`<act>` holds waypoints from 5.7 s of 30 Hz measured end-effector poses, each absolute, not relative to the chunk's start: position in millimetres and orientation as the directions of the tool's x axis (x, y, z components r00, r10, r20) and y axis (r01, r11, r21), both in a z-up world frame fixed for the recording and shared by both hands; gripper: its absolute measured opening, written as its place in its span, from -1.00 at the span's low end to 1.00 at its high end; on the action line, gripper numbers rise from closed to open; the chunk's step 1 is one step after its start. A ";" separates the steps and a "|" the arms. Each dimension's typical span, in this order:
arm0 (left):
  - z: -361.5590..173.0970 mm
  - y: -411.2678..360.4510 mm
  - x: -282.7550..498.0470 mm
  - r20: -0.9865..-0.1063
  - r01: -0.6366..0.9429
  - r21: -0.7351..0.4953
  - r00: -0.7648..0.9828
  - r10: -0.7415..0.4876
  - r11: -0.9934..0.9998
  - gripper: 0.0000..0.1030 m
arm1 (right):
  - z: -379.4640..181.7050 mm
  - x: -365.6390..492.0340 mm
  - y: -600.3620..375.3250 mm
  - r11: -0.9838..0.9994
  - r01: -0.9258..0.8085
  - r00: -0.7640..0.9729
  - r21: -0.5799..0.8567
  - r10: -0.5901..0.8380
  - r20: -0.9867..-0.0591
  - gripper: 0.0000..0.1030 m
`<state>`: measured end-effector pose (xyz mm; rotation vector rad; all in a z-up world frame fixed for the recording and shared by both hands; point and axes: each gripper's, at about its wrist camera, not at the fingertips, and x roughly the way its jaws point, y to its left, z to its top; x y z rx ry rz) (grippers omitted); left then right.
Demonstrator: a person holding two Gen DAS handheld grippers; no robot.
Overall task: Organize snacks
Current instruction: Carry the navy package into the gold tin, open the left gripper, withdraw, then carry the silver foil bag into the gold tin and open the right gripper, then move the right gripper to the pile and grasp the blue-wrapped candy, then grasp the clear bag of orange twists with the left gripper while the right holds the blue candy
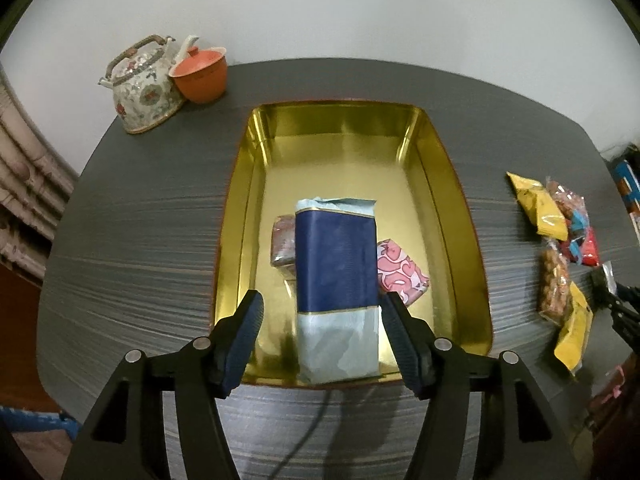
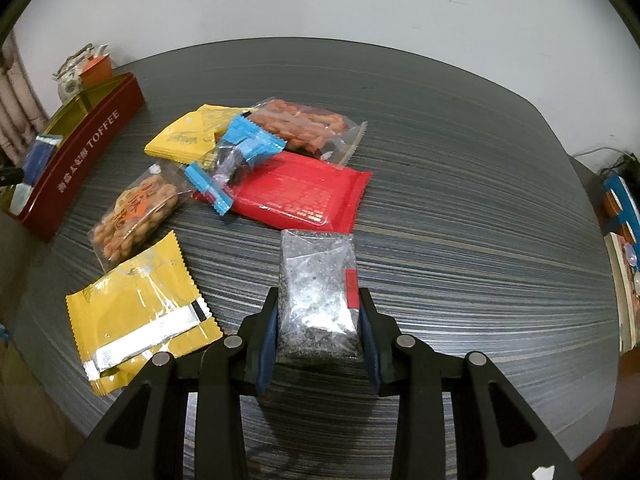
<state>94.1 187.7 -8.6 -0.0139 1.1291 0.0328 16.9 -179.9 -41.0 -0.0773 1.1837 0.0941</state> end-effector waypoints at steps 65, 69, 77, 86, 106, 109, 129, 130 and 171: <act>-9.1 307.2 39.1 -0.882 -0.367 -0.035 0.449 0.144 0.929 0.38 | -15.9 54.9 124.4 0.826 -0.560 0.321 0.066 0.290 -0.902 -0.37; -9.4 304.6 38.7 -0.882 -0.361 -0.028 0.448 0.146 0.932 0.38 | -15.7 54.4 124.0 0.825 -0.562 0.321 0.063 0.287 -0.903 -0.34; -10.4 303.4 39.8 -0.883 -0.358 -0.026 0.447 0.147 0.933 0.39 | -3.3 52.7 119.7 0.837 -0.543 0.353 0.072 0.305 -0.884 0.03; -10.1 303.0 39.8 -0.882 -0.359 -0.019 0.446 0.154 0.933 0.39 | 32.0 51.3 81.3 0.869 -0.486 0.422 0.092 0.326 -0.846 0.09; -9.6 291.5 39.2 -0.870 -0.322 0.037 0.455 0.189 0.946 0.39 | -3.5 71.9 -125.5 0.997 -0.063 0.418 0.049 0.071 -0.906 -0.23; -6.6 288.1 37.6 -0.861 -0.312 0.038 0.473 0.190 0.949 0.39 | -12.0 78.0 -127.9 0.997 -0.043 0.412 0.071 0.082 -0.907 -0.24; 3.2 185.9 44.2 -0.859 -0.093 0.023 0.507 0.067 0.995 0.39 | -33.8 80.6 -132.5 0.992 -0.082 0.406 0.094 0.119 -0.906 -0.50; 4.8 172.4 48.0 -0.858 -0.060 0.017 0.511 0.046 0.998 0.39 | -33.6 79.1 -133.5 0.992 -0.081 0.406 0.096 0.121 -0.906 -0.51; -70.1 -50.2 137.6 -0.954 0.286 -0.063 0.265 -0.142 0.956 0.10 | 5.6 15.4 -188.8 0.993 -0.002 0.454 0.116 0.105 -0.885 -0.51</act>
